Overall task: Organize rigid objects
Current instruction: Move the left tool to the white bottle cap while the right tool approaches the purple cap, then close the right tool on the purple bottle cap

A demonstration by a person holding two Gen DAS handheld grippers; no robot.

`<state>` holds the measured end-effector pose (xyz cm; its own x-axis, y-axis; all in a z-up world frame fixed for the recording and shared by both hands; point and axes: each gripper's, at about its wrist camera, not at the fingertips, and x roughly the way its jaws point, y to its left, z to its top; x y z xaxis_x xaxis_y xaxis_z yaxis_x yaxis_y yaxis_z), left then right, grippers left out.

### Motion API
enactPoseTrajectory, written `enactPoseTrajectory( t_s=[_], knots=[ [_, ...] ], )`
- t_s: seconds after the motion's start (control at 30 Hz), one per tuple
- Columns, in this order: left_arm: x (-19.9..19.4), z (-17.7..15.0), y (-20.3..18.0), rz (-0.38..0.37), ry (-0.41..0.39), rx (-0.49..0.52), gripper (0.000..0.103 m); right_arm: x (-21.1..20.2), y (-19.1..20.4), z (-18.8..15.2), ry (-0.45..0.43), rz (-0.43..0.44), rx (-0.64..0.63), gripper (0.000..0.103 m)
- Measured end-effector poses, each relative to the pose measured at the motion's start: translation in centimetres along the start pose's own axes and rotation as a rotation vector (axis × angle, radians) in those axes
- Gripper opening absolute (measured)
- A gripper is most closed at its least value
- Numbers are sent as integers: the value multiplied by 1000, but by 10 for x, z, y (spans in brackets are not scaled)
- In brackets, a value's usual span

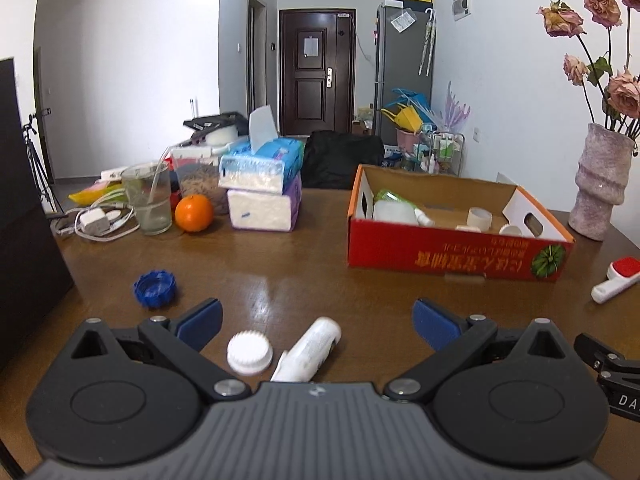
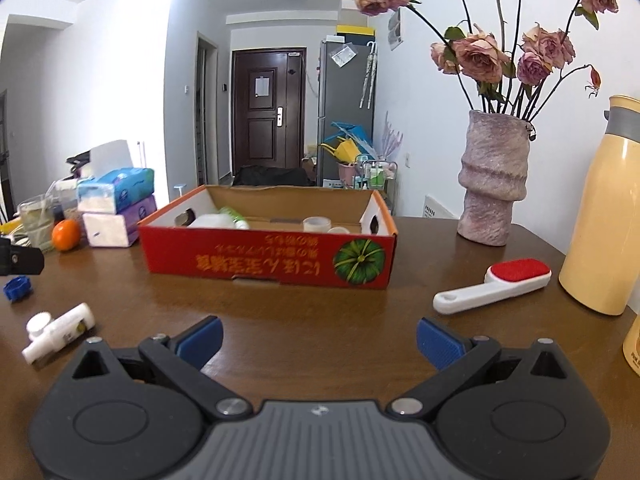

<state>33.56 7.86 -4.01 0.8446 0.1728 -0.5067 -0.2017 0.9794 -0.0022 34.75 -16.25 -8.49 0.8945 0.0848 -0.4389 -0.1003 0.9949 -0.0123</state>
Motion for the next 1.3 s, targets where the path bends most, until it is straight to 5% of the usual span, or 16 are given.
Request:
enactPoseTrajectory(
  t_s=[0.4,1.3],
  knots=[
    [-9,-31,23,-17,39,40,103,-19,31,-18,18,39,-45,103],
    [13,-37,82,-8,114,10,103,6,119,-32,182,182,-187,103]
  ],
)
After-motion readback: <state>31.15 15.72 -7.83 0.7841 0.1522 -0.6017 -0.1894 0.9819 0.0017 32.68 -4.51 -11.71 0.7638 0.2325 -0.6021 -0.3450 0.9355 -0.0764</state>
